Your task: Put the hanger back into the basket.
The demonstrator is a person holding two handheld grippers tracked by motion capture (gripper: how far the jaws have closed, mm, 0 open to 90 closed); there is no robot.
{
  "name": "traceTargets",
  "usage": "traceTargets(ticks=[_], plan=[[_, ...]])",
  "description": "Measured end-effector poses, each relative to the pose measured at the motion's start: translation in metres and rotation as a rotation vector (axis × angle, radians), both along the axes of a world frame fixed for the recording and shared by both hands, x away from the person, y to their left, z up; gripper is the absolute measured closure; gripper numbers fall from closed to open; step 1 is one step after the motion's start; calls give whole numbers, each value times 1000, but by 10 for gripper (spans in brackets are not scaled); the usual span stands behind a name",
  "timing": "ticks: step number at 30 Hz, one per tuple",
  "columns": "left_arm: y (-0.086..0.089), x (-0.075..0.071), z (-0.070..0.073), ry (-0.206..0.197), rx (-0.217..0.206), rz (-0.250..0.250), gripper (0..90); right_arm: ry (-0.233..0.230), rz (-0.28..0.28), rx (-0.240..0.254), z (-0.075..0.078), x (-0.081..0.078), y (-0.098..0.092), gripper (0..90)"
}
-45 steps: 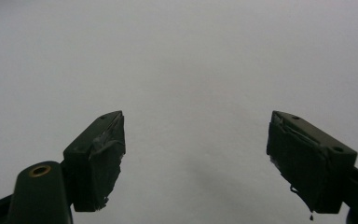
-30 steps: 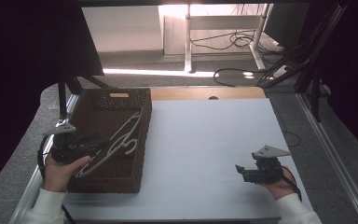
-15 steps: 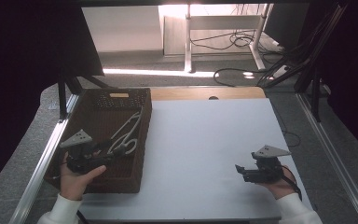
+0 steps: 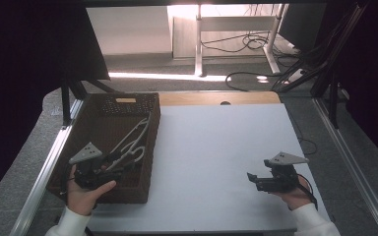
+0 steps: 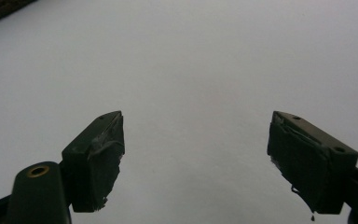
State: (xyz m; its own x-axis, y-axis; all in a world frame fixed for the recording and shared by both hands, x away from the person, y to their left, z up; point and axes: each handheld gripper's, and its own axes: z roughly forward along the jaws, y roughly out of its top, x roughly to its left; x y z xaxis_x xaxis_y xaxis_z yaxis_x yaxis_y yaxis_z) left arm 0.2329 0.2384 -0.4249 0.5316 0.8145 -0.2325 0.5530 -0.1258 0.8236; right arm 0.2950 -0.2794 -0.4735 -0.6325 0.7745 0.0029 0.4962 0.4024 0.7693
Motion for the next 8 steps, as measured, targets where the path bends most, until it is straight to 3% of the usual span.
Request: traceTargets(ticks=[8], plan=[[-2,0,-2,-2,1,0,339,4,3,33,3,-2,0,188]])
